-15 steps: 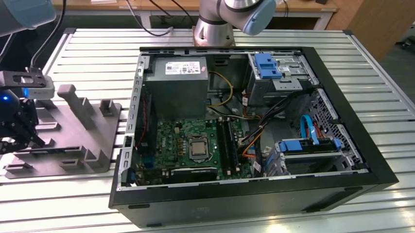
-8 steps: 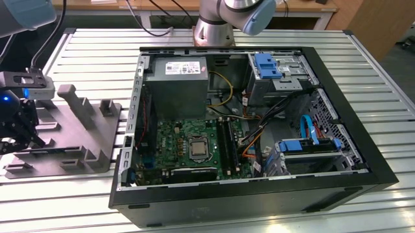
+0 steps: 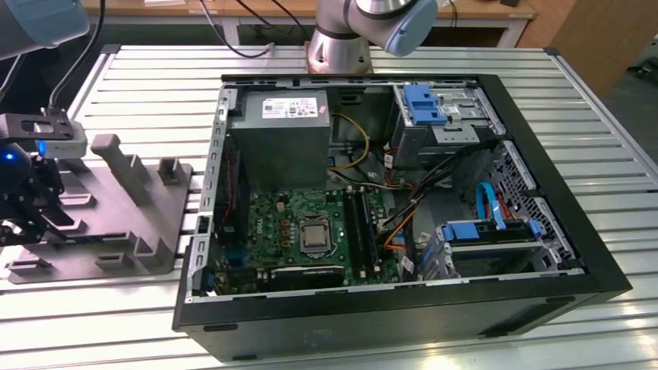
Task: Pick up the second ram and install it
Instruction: 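Pick up the second ram and move it above second insertion slot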
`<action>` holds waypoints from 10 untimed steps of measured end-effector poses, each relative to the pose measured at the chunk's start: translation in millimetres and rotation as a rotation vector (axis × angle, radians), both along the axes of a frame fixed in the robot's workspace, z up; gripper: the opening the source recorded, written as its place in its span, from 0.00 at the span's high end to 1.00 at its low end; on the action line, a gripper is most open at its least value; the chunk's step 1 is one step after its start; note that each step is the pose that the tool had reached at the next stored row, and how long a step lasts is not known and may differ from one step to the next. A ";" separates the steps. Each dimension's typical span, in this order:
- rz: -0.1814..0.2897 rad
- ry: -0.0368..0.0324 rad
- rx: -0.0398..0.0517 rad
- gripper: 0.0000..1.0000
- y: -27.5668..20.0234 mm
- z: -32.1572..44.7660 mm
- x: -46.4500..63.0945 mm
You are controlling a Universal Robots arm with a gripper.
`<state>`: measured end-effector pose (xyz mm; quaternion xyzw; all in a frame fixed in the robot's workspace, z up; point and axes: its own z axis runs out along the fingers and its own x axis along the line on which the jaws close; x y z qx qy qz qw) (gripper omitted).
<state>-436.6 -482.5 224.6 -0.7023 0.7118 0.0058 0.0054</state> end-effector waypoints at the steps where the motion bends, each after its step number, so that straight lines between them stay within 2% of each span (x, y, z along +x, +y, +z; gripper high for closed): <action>1: 0.000 -0.0002 0.0000 0.64 0.0 0.0 0.0; 7: 0.000 -0.0150 0.0000 0.64 0.0 -7.3 -3.3; 10: 0.000 -0.0182 0.0002 0.64 0.0 -13.1 -4.9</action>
